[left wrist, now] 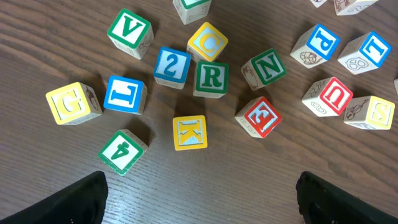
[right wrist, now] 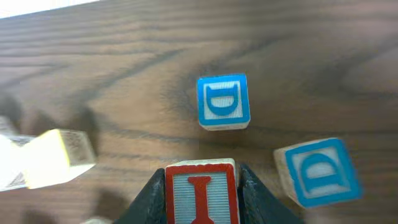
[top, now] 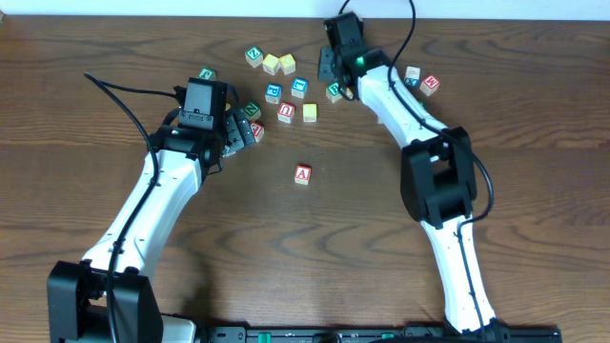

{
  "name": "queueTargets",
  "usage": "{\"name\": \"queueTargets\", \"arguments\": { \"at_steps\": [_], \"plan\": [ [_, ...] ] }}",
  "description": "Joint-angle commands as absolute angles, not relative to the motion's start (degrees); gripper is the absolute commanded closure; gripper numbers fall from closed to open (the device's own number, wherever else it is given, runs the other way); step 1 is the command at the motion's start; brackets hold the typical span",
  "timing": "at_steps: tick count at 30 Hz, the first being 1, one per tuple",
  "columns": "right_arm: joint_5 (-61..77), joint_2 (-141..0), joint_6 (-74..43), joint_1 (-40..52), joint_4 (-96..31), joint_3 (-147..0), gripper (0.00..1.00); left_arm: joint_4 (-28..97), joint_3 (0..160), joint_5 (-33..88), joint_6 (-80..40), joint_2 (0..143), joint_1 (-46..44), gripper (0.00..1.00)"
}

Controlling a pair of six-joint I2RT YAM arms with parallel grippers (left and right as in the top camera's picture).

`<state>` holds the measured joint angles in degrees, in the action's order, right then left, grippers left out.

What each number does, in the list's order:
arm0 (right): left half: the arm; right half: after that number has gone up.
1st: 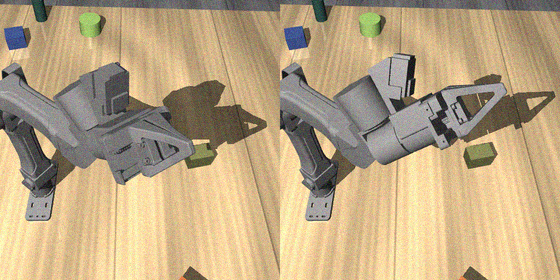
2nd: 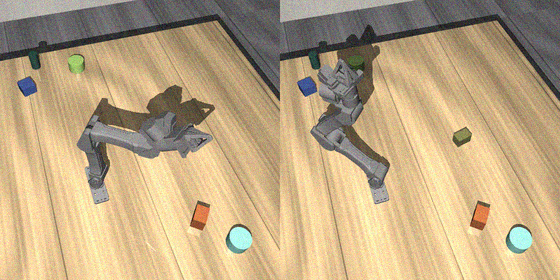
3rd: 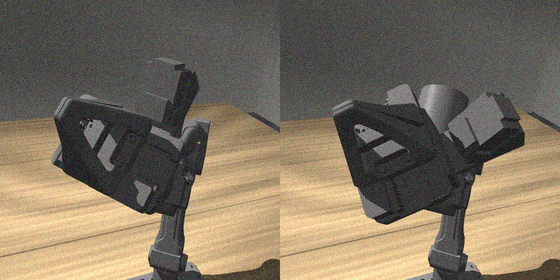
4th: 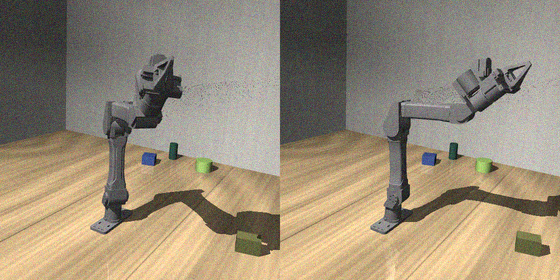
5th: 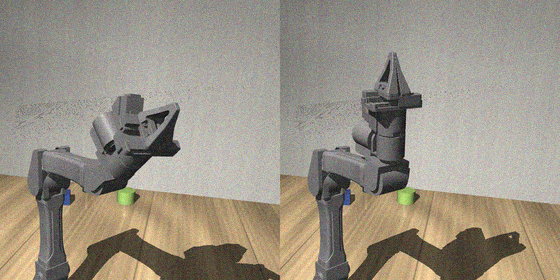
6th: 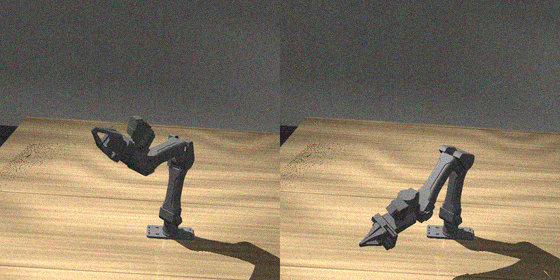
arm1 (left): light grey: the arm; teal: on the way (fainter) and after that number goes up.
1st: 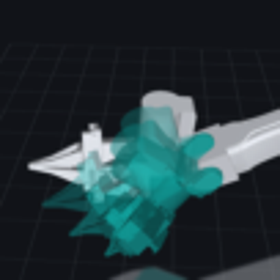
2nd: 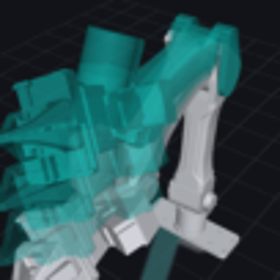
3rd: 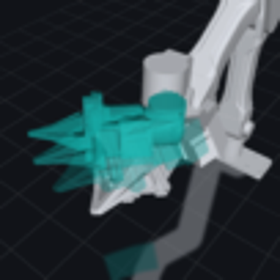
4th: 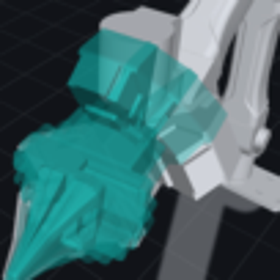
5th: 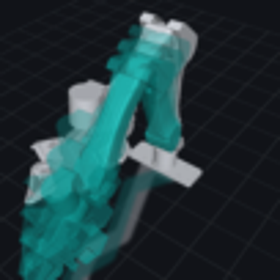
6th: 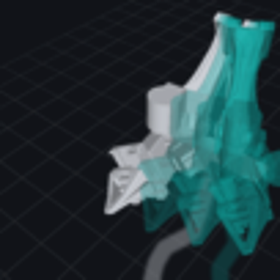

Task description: Spell out AI2

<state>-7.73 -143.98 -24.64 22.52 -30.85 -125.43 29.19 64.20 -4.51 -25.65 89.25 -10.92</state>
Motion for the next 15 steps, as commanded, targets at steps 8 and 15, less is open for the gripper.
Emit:
{"name": "queueTargets", "arguments": {
  "at_steps": [8, 15],
  "plan": [
    [-2.7, -129.3, -20.9, 22.1, -45.3, -126.4, 0.78, 29.4, 64.7, -5.2, -25.3, 89.1, -10.7, 0.04],
    [4.3, -126.7, -21.0, 22.1, -62.0, -126.3, 0.68, 29.4, 64.7, -5.2, -25.3, 89.1, -10.7, 0.04]
  ]
}}
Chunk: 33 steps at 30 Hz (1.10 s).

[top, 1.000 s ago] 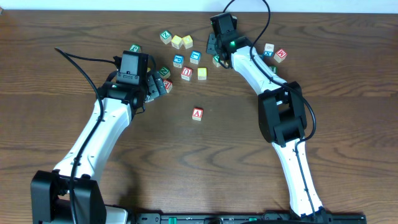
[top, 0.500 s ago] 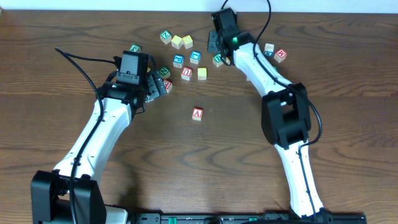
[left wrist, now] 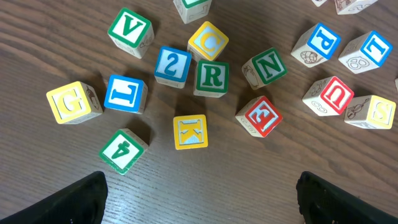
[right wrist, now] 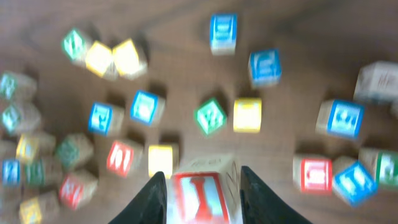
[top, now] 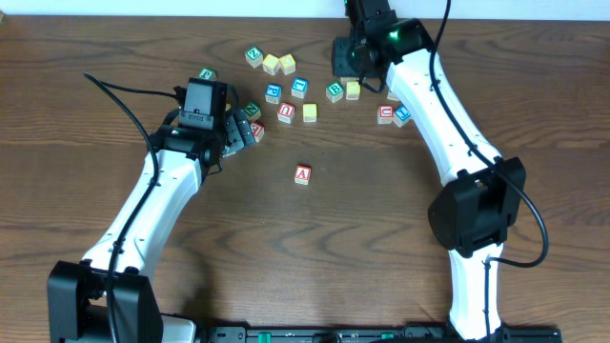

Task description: Spell out AI2

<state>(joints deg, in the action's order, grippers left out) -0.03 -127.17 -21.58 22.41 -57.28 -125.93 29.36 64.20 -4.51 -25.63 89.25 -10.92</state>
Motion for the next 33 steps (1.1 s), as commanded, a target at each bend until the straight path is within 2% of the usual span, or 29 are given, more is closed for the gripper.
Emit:
{"name": "queueTargets", "arguments": {
  "at_steps": [1, 8, 20, 22, 27, 33],
  "plan": [
    [4.3, -126.7, -21.0, 22.2, -64.1, -126.2, 0.69, 29.4, 64.7, -5.2, -25.3, 89.1, -10.7, 0.04],
    [4.2, -126.8, -20.9, 22.7, -70.7, -123.7, 0.71, 29.4, 64.7, -5.2, -25.3, 89.1, -10.7, 0.04],
    [3.6, -127.7, -20.9, 24.1, -67.3, -122.3, 0.64, 29.4, 64.7, -5.2, -25.3, 89.1, -10.7, 0.04],
    [3.6, -128.8, -20.9, 24.7, -66.5, -121.7, 0.69, 29.4, 64.7, -5.2, -25.3, 89.1, -10.7, 0.04],
    [4.2, -133.3, -21.4, 25.5, -65.3, -121.3, 0.90, 29.4, 64.7, -5.2, -25.3, 89.1, -10.7, 0.04],
    [6.0, -137.5, -21.4, 25.9, -62.2, -121.3, 0.94, 29.4, 64.7, -5.2, -25.3, 89.1, -10.7, 0.04]
  ]
}}
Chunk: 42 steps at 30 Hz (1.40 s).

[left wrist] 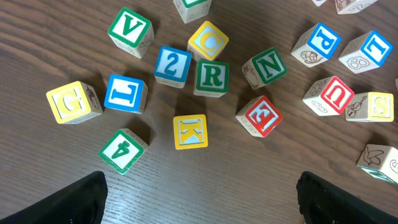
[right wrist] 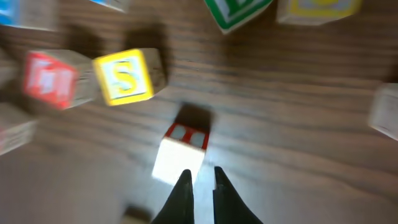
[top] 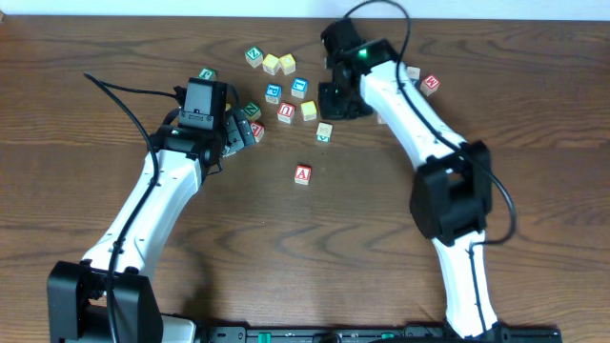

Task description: Spell out AI2

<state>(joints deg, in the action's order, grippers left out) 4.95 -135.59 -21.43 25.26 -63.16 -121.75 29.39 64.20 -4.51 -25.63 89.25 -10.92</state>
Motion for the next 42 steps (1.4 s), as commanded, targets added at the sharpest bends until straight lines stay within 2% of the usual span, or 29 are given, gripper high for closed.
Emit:
{"name": "queueTargets", "arguments": {
  "at_steps": [1, 10, 26, 34, 42],
  "plan": [
    [6.0, -138.1, -21.3, 25.9, -61.5, -121.3, 0.94, 29.4, 64.7, -5.2, -25.3, 89.1, -10.7, 0.04],
    [6.5, -139.3, -17.9, 26.0, -59.8, -121.5, 0.99, 29.4, 64.7, -5.2, -25.3, 89.1, -10.7, 0.04],
    [8.1, -135.3, -15.1, 27.2, -62.9, -121.3, 0.94, 29.4, 64.7, -5.2, -25.3, 89.1, -10.7, 0.04],
    [7.5, -135.3, -14.7, 28.2, -63.1, -121.2, 0.99, 29.4, 64.7, -5.2, -25.3, 89.1, -10.7, 0.04],
    [7.0, -135.3, -14.7, 28.6, -60.4, -117.7, 0.99, 29.4, 64.7, -5.2, -25.3, 89.1, -10.7, 0.04]
  ]
}}
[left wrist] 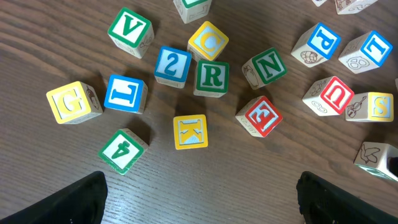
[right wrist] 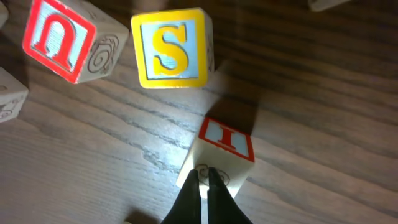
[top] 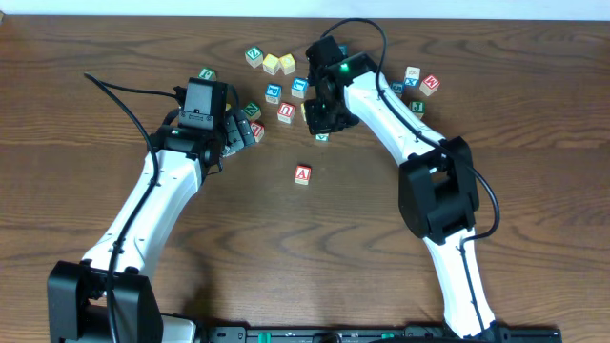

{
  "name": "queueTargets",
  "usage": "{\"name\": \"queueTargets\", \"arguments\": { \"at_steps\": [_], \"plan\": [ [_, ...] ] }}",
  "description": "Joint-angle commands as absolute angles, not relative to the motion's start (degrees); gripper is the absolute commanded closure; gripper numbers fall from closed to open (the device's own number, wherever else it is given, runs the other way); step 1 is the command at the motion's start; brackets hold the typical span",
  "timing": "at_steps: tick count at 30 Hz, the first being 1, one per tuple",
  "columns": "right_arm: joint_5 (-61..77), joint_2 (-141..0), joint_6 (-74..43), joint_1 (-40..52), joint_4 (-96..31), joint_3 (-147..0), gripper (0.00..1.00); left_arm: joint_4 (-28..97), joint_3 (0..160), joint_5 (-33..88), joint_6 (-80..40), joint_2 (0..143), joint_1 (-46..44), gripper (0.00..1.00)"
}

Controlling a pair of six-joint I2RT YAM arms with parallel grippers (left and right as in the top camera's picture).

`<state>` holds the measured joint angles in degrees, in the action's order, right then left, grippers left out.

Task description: Spell out AI2

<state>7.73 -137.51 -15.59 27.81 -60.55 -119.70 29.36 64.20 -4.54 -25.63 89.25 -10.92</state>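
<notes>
The red A block (top: 302,174) lies alone at mid-table. The I block (right wrist: 217,155) lies tipped next to the yellow S block (right wrist: 173,48), its red I face turned to the far side and a white drawn face up. My right gripper (right wrist: 203,174) is shut, its tips touching that white face without gripping it. In the overhead view the right gripper (top: 324,122) hides most of the I block. The blue 2 block (left wrist: 171,65) sits in the cluster under my left gripper (left wrist: 202,205), which hovers open with nothing in it.
Several letter blocks crowd round the 2: V (left wrist: 129,29), C (left wrist: 208,42), R (left wrist: 211,78), N (left wrist: 266,68), K (left wrist: 189,132). A red U block (right wrist: 61,38) lies beside the S. More blocks (top: 424,84) lie at the back right.
My right gripper, still shut, has come down closer to the tipped I block and now touches its upper face. The block has barely shifted. The left arm has not moved.
My right gripper was shut on the I block at the back right, then held it high over the cluster. Later the block lay tipped on the table beside the S, with the gripper shut above it. Now the tips touch it. The left gripper stayed open throughout.
</notes>
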Motion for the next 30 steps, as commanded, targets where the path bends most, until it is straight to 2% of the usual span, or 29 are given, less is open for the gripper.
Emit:
{"name": "queueTargets", "arguments": {
  "at_steps": [1, 30],
  "plan": [
    [7.0, -135.3, -14.7, 28.6, -60.4, -117.5, 0.99, 29.4, 64.7, -5.2, -25.3, 89.1, -10.7, 0.04],
    [1.7, -135.3, -13.7, 32.0, -61.7, -114.7, 0.99, 29.4, 64.7, -5.2, -25.3, 89.1, -10.7, 0.04]
  ]
}}
